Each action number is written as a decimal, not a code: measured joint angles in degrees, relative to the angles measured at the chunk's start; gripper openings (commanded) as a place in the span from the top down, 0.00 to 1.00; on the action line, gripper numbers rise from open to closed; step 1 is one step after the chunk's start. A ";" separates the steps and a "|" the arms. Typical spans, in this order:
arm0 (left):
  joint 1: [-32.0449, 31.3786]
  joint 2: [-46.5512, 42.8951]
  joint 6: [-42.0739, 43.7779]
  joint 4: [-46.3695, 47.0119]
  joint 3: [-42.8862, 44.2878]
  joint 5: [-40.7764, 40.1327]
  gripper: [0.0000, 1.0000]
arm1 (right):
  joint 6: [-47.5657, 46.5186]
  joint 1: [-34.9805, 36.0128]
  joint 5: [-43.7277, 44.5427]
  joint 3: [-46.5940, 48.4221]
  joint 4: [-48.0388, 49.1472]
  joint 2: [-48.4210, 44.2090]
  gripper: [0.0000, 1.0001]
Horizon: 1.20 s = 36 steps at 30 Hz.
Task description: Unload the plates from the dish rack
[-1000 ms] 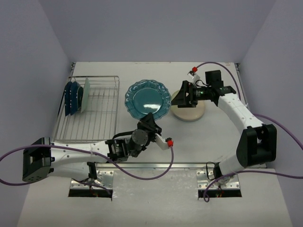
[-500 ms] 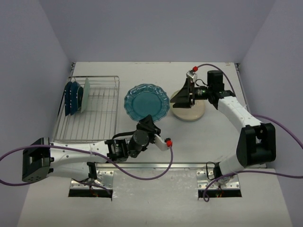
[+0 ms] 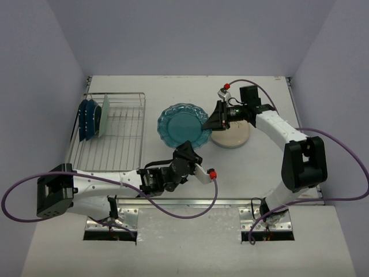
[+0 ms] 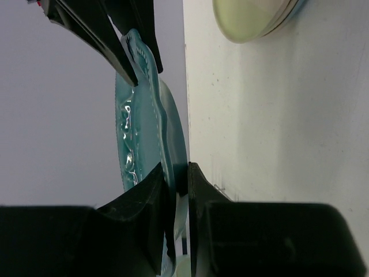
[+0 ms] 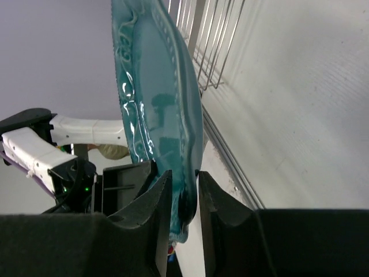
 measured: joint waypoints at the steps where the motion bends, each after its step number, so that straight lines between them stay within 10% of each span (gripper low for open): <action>1: -0.13 0.22 0.00 0.08 0.23 -0.07 1.00 | -0.21 -0.01 0.45 0.31 -0.42 0.08 0.82; 7: -0.74 1.33 0.59 0.18 0.63 -0.55 0.95 | -1.21 0.01 2.70 1.22 -3.10 0.16 1.00; 11: -1.29 1.59 0.86 0.50 0.67 -0.99 0.35 | -1.61 -0.10 3.28 1.22 -4.40 0.16 1.00; 16: -1.17 0.83 0.03 2.13 1.70 -2.39 0.03 | -2.90 -2.06 5.21 0.78 -5.46 0.16 1.00; 26: 12.33 -2.19 -18.25 -8.68 18.15 -2.94 0.00 | -5.38 -24.49 9.61 -0.20 -5.46 1.06 1.00; 36: 27.79 -7.50 -40.29 -24.80 20.91 1.57 0.00 | -9.92 -25.47 13.24 0.66 -7.24 12.25 1.00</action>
